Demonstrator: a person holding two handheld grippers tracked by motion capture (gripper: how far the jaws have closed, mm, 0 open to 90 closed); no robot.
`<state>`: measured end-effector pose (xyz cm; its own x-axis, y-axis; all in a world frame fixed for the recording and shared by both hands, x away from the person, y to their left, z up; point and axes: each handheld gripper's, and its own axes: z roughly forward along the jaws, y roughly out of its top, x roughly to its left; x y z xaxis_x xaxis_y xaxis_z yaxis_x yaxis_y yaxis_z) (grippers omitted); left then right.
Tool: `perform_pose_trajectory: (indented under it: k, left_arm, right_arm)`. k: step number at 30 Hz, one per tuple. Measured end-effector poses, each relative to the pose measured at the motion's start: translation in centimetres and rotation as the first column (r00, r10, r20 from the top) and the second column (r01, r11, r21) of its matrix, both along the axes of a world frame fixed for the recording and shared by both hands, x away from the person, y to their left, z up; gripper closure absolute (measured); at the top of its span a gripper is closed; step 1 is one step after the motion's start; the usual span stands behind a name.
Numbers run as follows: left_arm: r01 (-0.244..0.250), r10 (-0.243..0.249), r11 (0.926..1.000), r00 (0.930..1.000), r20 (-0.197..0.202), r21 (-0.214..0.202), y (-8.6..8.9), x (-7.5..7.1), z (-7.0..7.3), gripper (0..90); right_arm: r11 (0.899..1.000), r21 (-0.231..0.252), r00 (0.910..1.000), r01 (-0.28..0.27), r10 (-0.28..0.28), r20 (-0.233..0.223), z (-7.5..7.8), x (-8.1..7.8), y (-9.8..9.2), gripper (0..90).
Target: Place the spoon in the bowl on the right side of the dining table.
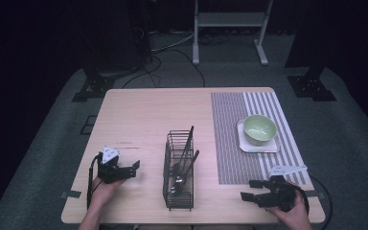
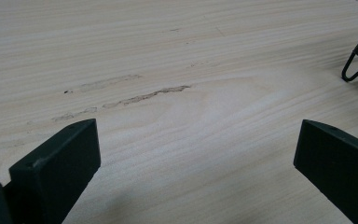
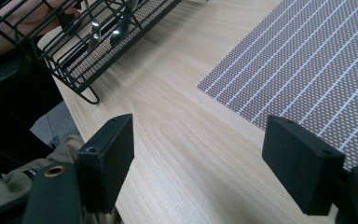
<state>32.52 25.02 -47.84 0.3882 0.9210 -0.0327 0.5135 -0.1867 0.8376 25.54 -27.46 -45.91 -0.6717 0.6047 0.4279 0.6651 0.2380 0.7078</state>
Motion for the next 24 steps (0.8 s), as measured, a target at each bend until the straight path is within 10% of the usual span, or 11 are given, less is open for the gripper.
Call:
perform_pose_trajectory:
  k: [24]
  left_arm:
    - [0.005,-0.005,0.9999,1.0000,0.005,0.009,-0.1,0.0,0.0,0.0]
  right_arm:
    - [0.998,0.011,0.9964,-0.060,0.059,0.060,2.6,0.6,2.6,24.0]
